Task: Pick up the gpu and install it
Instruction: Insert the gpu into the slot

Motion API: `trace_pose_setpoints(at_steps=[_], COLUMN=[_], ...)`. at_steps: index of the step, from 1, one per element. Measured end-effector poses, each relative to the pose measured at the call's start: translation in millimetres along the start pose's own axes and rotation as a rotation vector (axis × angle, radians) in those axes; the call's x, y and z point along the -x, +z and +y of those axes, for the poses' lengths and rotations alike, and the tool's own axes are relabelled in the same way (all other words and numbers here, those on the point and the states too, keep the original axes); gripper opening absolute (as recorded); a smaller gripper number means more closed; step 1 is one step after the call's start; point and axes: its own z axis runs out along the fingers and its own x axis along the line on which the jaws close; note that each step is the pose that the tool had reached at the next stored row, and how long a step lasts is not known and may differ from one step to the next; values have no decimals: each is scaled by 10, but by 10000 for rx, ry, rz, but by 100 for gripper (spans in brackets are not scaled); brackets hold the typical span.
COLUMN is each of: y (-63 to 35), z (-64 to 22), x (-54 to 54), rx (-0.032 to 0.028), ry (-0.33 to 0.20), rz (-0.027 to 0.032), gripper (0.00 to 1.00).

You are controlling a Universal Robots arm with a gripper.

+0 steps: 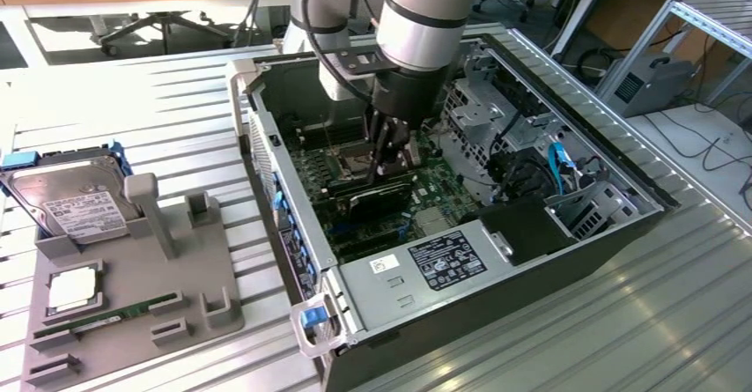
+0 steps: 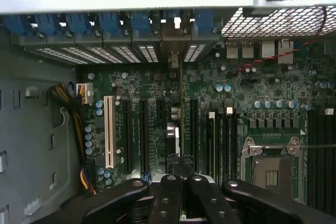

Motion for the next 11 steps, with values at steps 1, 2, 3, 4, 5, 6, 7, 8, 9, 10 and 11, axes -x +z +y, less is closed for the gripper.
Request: trace_pose_setpoints(at_steps=[1,2,3,4,5,6,7,8,9,10,11], y=[-2,-4,-4,-5,-5,-5,-5,-5,-5,-5,-5], z=[-38,-62,-82,-87,-87,-87,-87,-87,-87,-87,-87], x=[1,1,1,1,1,1,2,2,2,2,2], rx=[55,89,116,119,120,121,121,121,121,121,121], ry=[-3,-6,-8,-9,-9,-8,-8,-8,-8,-8,-8], rz=[0,2,1,1,2,2,3,3,2,2,2], gripper=[11,11,11,11,11,11,11,11,11,11,11])
